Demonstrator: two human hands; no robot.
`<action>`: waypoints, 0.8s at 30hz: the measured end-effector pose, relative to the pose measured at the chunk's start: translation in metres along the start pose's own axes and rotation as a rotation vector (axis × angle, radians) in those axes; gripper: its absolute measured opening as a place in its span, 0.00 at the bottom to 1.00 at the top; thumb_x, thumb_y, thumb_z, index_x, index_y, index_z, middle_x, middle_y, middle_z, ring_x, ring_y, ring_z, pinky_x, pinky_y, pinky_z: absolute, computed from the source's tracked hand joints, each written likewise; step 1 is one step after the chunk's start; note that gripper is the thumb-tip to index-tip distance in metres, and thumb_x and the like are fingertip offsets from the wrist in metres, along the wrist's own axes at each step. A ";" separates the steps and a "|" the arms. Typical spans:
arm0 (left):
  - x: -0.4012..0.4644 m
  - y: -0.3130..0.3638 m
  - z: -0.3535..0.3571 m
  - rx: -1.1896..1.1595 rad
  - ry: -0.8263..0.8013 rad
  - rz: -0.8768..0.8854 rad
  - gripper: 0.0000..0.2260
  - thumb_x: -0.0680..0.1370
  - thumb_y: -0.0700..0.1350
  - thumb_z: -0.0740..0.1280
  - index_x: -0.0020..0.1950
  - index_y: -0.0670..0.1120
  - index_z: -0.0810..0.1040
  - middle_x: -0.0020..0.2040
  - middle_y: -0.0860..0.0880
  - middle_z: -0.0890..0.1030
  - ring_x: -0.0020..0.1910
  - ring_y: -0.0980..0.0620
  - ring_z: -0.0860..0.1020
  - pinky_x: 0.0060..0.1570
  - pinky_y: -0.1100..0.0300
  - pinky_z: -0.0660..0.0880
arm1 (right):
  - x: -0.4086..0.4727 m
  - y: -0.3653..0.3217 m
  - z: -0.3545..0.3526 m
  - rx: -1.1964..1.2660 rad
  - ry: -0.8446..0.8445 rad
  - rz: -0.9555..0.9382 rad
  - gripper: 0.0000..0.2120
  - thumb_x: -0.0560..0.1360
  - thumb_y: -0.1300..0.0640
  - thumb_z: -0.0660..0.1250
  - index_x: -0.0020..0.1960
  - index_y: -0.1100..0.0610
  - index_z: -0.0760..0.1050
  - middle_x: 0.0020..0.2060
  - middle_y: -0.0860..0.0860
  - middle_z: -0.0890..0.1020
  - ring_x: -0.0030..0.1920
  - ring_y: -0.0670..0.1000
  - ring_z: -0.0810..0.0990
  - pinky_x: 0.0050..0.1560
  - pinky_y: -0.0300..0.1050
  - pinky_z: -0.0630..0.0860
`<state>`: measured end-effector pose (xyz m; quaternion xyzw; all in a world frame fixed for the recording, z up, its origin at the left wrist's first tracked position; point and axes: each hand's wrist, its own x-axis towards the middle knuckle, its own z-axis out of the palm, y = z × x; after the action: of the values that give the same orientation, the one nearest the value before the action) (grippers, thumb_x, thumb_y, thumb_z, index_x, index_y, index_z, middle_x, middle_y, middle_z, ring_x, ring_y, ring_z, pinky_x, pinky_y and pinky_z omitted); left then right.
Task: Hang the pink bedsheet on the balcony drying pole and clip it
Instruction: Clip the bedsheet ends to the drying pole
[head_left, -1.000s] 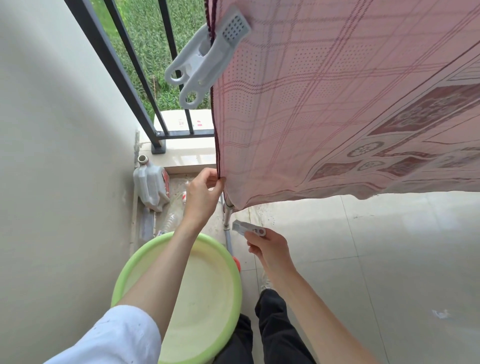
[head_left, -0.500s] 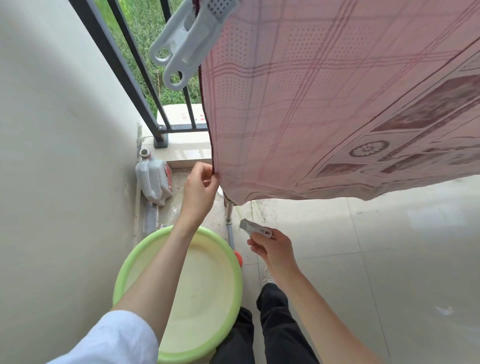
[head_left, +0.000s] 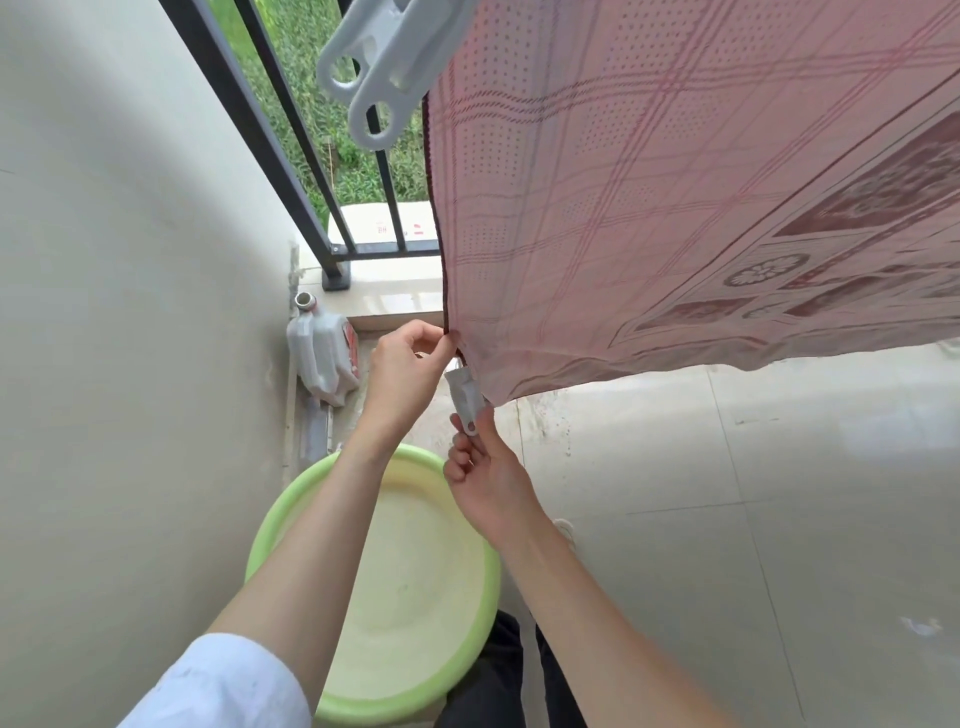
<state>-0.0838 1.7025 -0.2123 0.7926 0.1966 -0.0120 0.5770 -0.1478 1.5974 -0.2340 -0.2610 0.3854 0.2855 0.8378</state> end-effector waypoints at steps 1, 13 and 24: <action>0.000 0.001 0.000 -0.004 0.009 -0.014 0.09 0.73 0.49 0.68 0.33 0.53 0.76 0.31 0.56 0.79 0.31 0.58 0.73 0.37 0.59 0.69 | 0.002 0.003 0.003 0.052 -0.011 -0.003 0.16 0.77 0.48 0.61 0.48 0.63 0.75 0.27 0.48 0.68 0.26 0.43 0.63 0.26 0.34 0.60; -0.006 0.007 0.002 0.086 0.093 -0.015 0.09 0.73 0.48 0.69 0.32 0.53 0.76 0.32 0.57 0.79 0.33 0.59 0.75 0.41 0.59 0.71 | 0.015 0.010 0.016 0.189 -0.047 -0.042 0.16 0.78 0.50 0.60 0.46 0.63 0.75 0.26 0.49 0.69 0.24 0.43 0.65 0.24 0.34 0.61; -0.012 0.008 0.008 0.132 0.144 -0.001 0.09 0.75 0.49 0.67 0.34 0.51 0.74 0.34 0.53 0.76 0.48 0.39 0.77 0.50 0.44 0.74 | 0.031 0.005 0.020 0.165 -0.254 0.007 0.19 0.73 0.42 0.62 0.47 0.57 0.79 0.35 0.49 0.77 0.37 0.45 0.74 0.41 0.37 0.69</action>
<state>-0.0906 1.6899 -0.2046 0.8275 0.2369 0.0316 0.5080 -0.1247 1.6221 -0.2483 -0.1514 0.2993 0.2865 0.8974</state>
